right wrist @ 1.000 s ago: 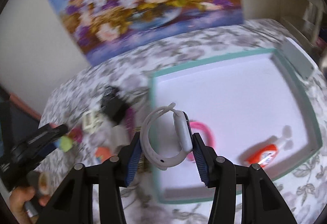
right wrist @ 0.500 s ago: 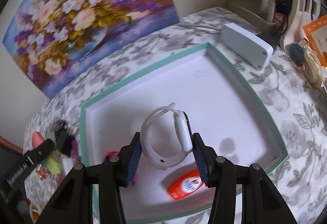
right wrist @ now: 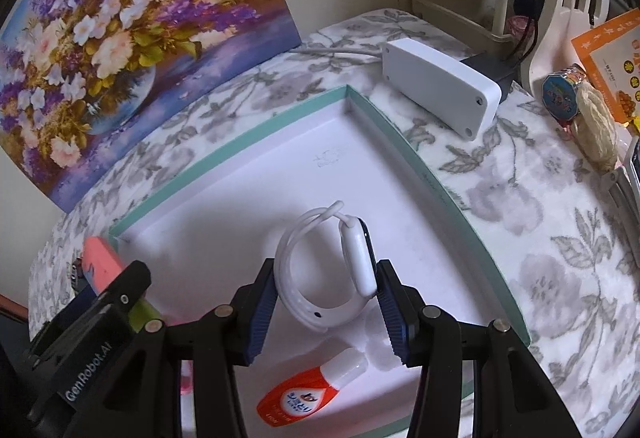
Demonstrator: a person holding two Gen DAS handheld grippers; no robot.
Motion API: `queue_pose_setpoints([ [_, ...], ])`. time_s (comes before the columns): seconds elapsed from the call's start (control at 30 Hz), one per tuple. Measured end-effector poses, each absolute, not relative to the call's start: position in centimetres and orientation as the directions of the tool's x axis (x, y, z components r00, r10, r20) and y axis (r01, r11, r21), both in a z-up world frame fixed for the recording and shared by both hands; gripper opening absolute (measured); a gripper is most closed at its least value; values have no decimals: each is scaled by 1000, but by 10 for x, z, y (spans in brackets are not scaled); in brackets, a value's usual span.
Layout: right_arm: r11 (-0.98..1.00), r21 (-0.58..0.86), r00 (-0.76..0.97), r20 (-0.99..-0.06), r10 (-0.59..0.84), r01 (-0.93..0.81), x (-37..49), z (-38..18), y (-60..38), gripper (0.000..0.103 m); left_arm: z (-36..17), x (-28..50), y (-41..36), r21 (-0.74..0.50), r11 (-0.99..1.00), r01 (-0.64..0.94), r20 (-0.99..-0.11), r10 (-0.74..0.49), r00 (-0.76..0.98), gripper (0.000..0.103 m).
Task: Organize rigid objects
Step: 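Place the earphone case in the tray with the right gripper while the left gripper places the toy knife, then withdraw both grippers from the tray back toward the remaining items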
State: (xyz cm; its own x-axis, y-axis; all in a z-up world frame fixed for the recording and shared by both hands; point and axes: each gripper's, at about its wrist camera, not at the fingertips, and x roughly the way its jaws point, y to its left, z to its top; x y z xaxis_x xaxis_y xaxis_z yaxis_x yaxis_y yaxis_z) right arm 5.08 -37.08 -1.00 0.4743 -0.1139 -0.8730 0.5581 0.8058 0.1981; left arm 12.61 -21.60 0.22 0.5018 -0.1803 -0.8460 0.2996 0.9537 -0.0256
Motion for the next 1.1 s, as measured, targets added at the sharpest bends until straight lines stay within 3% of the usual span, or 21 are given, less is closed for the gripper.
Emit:
queue_pose_setpoints([
  [0.43,826,159,451,-883,-126,541,54,-12,-366,56,4,131,-206,-53,960,273,-861,-183,475,70],
  [0.83,851,125,446,-884,-138,511,58,-10,-355,76,3,136,-178,-32,981,192,-876,-120,466,87],
  [1.03,866,97,460,-873,-163,490,58,-3,-342,100,7,138,-152,-22,991,129,-880,-81,467,95],
  [1.1,871,86,469,-866,-175,484,57,0,-337,103,9,138,-141,-21,994,105,-884,-67,463,95],
])
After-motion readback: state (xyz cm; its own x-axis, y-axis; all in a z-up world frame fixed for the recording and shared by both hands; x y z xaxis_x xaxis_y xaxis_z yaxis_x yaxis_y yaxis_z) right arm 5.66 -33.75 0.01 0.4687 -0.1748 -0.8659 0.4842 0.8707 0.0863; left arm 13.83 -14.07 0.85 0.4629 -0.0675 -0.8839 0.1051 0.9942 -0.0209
